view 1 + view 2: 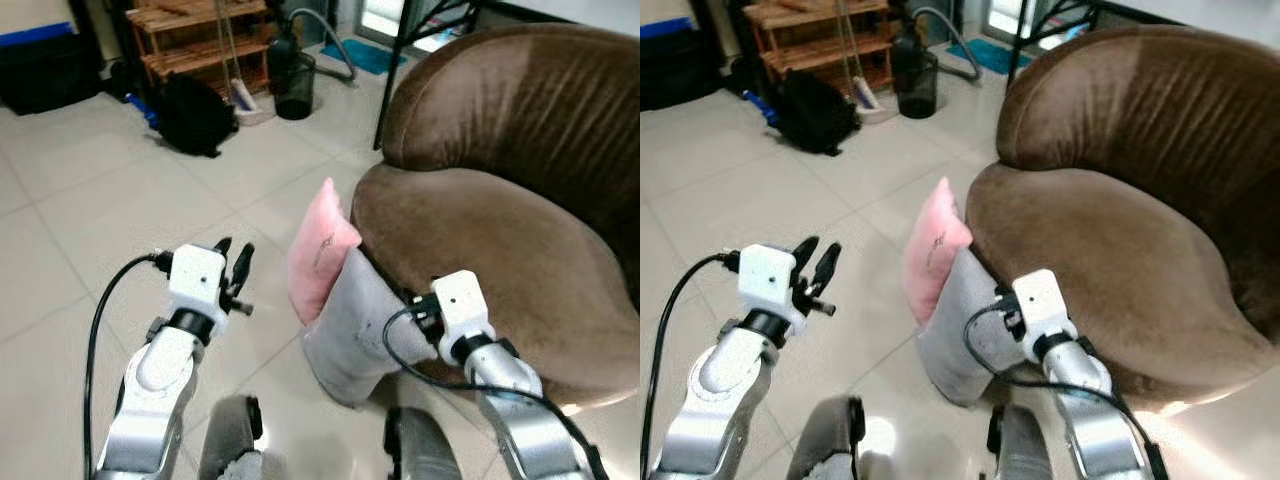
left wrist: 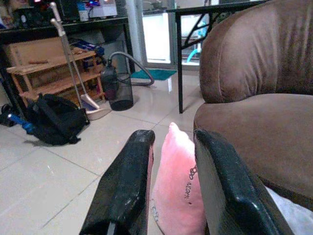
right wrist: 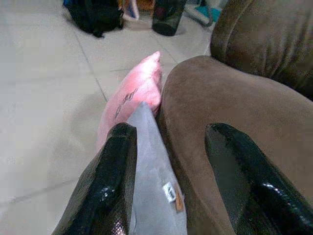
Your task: Move the pillow to the sofa from floor
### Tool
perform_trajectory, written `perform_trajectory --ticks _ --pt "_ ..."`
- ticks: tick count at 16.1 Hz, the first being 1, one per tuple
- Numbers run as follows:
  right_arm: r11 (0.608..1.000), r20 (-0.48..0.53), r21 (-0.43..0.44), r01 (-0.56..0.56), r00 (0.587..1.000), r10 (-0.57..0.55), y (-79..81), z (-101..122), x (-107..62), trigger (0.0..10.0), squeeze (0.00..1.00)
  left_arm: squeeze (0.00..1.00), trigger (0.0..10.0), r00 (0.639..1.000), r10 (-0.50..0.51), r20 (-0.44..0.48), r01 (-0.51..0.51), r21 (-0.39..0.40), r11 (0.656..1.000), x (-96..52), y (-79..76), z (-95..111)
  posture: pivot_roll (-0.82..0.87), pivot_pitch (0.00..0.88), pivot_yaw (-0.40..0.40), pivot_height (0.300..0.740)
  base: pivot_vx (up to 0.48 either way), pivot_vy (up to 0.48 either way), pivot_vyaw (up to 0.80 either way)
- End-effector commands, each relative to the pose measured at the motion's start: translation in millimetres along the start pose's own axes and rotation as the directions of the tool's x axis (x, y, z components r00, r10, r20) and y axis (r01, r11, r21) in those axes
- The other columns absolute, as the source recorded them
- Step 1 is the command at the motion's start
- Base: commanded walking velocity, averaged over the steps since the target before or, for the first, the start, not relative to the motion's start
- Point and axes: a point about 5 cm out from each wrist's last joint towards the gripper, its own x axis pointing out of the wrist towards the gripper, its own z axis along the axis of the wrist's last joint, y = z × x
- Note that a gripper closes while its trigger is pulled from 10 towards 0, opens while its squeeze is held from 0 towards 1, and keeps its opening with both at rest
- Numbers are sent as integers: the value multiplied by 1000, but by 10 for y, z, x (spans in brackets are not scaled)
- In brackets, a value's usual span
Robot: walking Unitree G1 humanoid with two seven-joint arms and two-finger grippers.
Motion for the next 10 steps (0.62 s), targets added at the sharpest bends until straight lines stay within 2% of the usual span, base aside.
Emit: perform_trajectory --ticks 1,3,6,10 --pt "1000 -24 1 17 1000 -17 -54 -76 -21 10000 0 27 10000 1000 -18 7 18 -1 1000 17 -34 6 -34 45 -15 585 386 0 0" --pt "1000 -26 14 20 999 -20 -71 -117 -8 10000 0 31 10000 1000 -21 8 21 -1 1000 16 -35 7 -32 45 -15 585 382 0 -650" --pt "1000 -30 0 17 999 -17 -81 -141 5 10000 0 27 10000 1000 -19 10 19 2 1000 13 -33 7 -28 39 -20 585 372 0 0" --pt "1000 -23 -2 2 1000 -2 -69 -138 10 10000 0 16 10000 1000 -16 6 16 7 1000 8 -32 -5 -25 28 -22 585 259 0 0"
